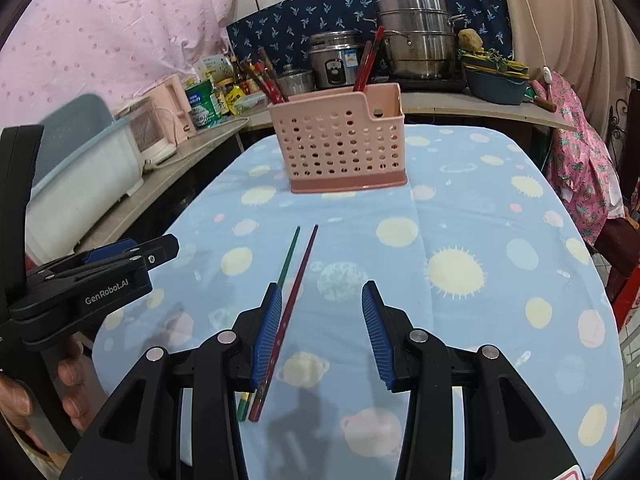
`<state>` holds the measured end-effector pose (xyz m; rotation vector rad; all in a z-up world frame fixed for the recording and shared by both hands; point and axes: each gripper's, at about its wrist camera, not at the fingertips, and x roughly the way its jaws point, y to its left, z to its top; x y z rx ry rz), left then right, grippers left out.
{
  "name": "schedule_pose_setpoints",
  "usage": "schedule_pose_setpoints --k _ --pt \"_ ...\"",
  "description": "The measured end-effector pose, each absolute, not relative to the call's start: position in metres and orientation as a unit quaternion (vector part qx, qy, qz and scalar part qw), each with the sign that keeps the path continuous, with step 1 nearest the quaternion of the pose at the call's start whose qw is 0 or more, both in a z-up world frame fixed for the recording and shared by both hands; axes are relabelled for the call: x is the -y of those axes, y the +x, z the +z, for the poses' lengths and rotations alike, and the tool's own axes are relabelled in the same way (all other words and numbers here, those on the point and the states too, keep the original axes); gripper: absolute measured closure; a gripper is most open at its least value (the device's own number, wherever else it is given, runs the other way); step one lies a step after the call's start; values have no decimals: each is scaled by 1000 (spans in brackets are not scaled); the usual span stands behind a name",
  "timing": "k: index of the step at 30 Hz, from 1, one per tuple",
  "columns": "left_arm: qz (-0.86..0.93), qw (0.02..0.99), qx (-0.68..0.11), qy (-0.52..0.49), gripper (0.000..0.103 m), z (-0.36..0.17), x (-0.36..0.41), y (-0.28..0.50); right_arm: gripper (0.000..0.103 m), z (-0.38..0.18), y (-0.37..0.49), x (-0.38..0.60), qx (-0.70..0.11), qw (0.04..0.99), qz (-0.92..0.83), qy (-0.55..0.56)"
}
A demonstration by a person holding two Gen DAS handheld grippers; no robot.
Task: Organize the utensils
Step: 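Move both tools back over the last green and dark red chopsticks, then grasp the dark red chopstick with the right tool while the left tool grasps the green one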
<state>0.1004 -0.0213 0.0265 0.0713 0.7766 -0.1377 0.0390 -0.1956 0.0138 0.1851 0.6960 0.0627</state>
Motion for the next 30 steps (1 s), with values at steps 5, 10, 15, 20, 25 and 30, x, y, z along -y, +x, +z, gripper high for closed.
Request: schedule_pose_setpoints --k 5,10,15,20,25,30 --pt "-64 914 -400 39 48 4 17 87 62 -16 24 178 -368 925 40 87" --pt "-68 903 -422 30 48 -12 11 79 62 -39 18 162 -391 915 50 87" --pt "-69 899 -432 29 46 -22 7 74 64 -49 19 151 -402 909 62 87" --pt "-64 897 -437 24 44 -25 1 74 77 -55 22 142 -410 907 64 78" --pt "-63 896 -439 22 44 -26 -1 75 83 -62 27 139 -416 904 63 73" --pt "-63 895 -441 20 43 -27 -1 76 86 -65 30 133 -416 905 61 61"
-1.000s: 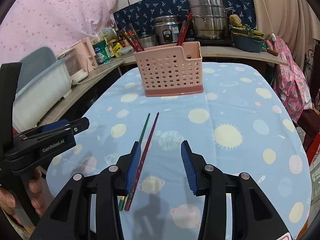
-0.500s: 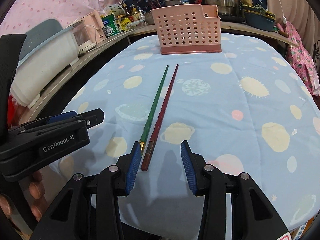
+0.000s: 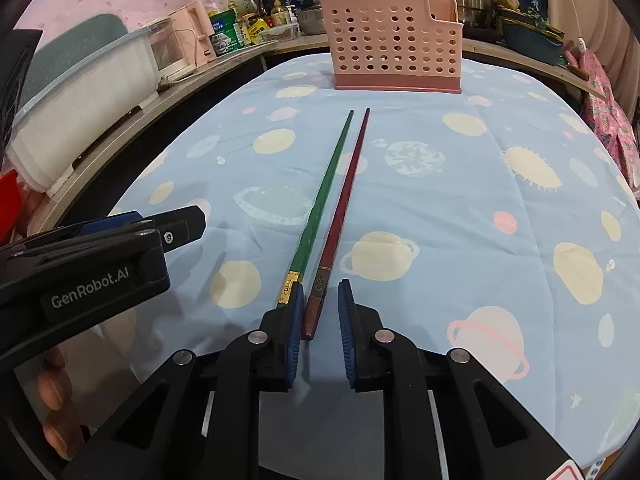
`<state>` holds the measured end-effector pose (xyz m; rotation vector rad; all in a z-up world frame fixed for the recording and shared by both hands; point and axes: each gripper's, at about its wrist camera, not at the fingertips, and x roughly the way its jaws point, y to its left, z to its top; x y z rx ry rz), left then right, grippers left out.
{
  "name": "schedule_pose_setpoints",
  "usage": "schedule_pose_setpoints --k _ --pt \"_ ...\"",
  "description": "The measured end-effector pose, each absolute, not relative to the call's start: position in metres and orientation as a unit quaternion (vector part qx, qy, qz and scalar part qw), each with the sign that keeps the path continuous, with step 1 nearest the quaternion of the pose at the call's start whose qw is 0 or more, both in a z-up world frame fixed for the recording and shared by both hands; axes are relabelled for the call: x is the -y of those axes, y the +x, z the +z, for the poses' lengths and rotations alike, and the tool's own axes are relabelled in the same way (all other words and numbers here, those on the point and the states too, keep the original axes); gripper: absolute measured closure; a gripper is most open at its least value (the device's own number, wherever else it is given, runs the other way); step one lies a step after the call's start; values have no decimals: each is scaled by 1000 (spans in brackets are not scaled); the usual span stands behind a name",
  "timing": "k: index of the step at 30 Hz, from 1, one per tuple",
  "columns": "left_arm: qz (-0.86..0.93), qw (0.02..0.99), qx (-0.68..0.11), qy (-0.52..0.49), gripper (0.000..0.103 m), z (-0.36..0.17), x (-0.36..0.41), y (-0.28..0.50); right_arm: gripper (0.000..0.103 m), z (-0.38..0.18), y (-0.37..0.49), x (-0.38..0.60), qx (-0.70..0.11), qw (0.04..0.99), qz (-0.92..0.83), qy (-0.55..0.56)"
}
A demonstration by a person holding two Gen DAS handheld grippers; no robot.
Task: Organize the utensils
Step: 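Grasp the dark red chopstick with the right tool while the left tool grasps the green one, then lift both held chopsticks up over the pink caddy with both tools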
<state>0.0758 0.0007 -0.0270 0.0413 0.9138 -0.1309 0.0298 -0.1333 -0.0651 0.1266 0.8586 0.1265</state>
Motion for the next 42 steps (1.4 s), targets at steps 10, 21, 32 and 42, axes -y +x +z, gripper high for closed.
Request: schedule_pose_setpoints --k 10,21,32,42 --pt "-76 891 -447 25 41 -31 10 73 96 -66 23 157 -413 907 33 73" --pt "-117 877 -465 23 37 -43 39 64 96 -67 4 194 -414 903 -5 109" --pt "-125 872 -472 31 46 -54 51 61 96 -67 1 199 -414 903 -7 116" --pt "-148 863 -482 30 96 -53 51 57 96 -68 0 198 -414 903 -6 116"
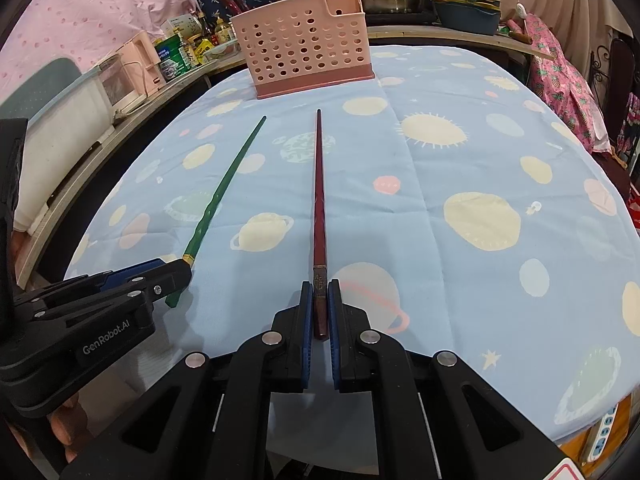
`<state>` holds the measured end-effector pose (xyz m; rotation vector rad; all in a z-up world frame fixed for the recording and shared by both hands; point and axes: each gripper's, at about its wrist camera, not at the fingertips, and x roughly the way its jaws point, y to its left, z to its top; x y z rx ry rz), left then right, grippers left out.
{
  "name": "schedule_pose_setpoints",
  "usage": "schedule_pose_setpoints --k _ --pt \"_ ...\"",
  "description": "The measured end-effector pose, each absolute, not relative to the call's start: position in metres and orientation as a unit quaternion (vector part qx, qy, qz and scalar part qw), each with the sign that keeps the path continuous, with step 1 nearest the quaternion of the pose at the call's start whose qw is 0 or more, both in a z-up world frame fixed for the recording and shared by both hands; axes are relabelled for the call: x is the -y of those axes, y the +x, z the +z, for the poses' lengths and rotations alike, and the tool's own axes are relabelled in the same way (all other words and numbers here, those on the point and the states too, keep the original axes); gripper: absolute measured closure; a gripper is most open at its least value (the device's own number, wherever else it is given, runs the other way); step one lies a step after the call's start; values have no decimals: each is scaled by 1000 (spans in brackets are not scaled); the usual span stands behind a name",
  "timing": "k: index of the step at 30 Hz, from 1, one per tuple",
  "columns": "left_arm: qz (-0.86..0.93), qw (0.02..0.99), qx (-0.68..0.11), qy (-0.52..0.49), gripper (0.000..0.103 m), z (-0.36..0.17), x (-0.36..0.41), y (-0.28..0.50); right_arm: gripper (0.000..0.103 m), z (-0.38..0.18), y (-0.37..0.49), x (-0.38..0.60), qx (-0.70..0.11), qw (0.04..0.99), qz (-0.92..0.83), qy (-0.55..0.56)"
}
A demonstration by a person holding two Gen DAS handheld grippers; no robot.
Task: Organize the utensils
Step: 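Lift both held chopsticks up over the pink caddy with both tools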
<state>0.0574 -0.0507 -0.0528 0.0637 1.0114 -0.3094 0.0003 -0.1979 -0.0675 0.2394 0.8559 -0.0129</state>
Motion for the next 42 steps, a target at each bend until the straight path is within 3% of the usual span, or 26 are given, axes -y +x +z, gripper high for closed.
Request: schedule_pose_setpoints --k 8,20,31,42 --pt "-162 861 -481 20 96 -38 48 50 96 -59 -8 197 -408 905 -1 121" --pt "-170 899 -404 -17 96 49 27 50 96 14 -19 221 -331 934 -3 131" --pt "-173 927 -331 -33 96 128 30 96 96 101 12 252 -234 963 0 131" --pt "-174 931 -321 -28 96 158 47 148 96 122 65 270 -229 962 13 145"
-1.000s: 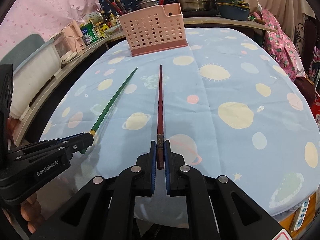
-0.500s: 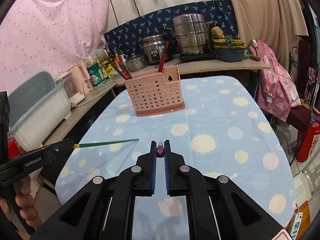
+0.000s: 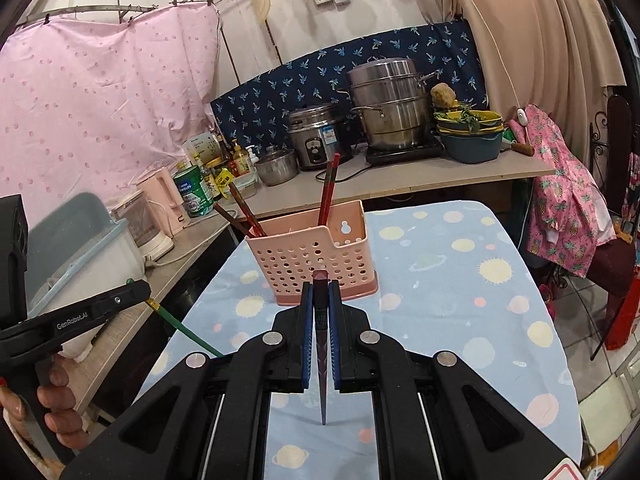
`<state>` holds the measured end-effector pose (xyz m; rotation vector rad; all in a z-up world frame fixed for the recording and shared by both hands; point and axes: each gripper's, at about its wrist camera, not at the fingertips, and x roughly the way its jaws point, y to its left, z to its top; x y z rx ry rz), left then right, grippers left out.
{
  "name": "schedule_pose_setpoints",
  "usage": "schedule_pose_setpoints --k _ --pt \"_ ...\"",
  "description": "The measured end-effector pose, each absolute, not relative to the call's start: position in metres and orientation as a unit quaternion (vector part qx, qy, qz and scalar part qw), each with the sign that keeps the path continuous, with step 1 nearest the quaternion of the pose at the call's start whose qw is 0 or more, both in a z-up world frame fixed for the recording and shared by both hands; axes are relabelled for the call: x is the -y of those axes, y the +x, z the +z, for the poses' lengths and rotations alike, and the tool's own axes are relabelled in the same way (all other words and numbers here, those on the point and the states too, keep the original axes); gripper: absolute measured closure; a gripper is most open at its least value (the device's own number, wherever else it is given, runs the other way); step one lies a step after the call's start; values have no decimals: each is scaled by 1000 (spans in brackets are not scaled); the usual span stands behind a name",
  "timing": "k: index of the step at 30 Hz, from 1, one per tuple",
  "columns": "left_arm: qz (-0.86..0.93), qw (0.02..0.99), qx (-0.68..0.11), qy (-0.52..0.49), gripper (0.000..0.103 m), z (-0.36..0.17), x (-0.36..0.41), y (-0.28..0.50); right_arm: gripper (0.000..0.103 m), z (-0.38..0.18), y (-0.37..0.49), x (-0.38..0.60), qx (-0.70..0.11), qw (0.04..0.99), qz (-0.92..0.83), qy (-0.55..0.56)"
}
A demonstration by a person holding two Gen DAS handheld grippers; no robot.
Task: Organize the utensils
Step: 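Lift both held chopsticks up over the pink caddy with both tools, then open both tools to drop the chopsticks into the pink caddy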
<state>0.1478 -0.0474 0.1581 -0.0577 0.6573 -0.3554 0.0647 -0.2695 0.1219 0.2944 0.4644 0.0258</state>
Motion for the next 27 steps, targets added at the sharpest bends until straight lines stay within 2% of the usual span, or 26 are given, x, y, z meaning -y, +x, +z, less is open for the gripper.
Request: schedule_pose_setpoints --k 16,21,27 --pt "-157 964 -207 -53 96 266 79 238 96 241 178 286 -117 982 23 147" --pt "-135 969 -203 -47 96 264 87 271 96 248 216 282 -111 983 15 142" --pt "-126 965 -227 -41 96 237 90 294 96 220 255 278 -148 980 14 133"
